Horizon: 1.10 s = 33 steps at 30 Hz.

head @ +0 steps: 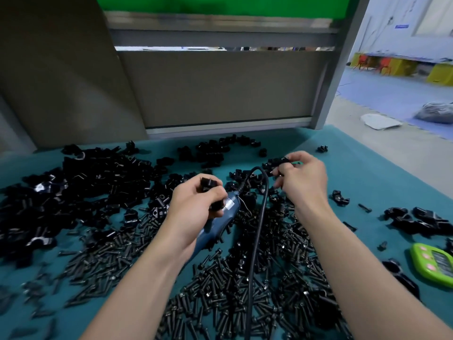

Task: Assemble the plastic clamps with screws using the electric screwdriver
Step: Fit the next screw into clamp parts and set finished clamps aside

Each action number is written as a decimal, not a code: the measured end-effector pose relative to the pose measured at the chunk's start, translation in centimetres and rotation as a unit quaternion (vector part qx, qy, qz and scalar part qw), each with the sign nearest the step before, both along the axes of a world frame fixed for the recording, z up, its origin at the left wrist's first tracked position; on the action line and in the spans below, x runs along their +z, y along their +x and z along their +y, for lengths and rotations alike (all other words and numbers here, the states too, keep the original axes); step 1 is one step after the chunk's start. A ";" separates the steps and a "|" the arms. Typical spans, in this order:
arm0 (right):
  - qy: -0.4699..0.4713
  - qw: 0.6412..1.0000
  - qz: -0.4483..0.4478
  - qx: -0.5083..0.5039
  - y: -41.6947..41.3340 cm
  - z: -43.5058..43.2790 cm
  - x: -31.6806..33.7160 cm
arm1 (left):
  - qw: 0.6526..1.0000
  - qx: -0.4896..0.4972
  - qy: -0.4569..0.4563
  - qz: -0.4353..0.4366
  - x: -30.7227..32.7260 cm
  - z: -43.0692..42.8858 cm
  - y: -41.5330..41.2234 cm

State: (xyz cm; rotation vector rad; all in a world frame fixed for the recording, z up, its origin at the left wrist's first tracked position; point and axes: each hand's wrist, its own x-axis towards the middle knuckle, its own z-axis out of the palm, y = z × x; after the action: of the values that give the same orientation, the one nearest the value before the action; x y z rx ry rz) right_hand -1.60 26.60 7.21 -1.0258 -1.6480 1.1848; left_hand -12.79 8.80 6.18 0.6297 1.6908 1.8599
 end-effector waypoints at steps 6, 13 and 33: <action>0.025 0.981 0.043 0.185 -0.4 -10.9 1.8 | 0.999 0.008 -0.008 0.049 -0.2 -5.5 1.3; 0.022 0.955 0.025 0.294 -2.8 -18.4 -1.3 | 0.986 0.050 -0.039 0.153 -1.6 -13.2 0.5; -0.042 0.924 0.025 0.379 -2.8 -20.4 -4.0 | 0.968 0.145 -0.034 0.201 -4.2 -15.5 -1.0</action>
State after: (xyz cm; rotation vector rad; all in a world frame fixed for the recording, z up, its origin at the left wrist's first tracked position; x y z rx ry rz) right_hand -4.44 6.18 3.19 -0.3754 -2.0376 1.7647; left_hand -13.81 -6.74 1.96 0.8097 2.2016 1.9544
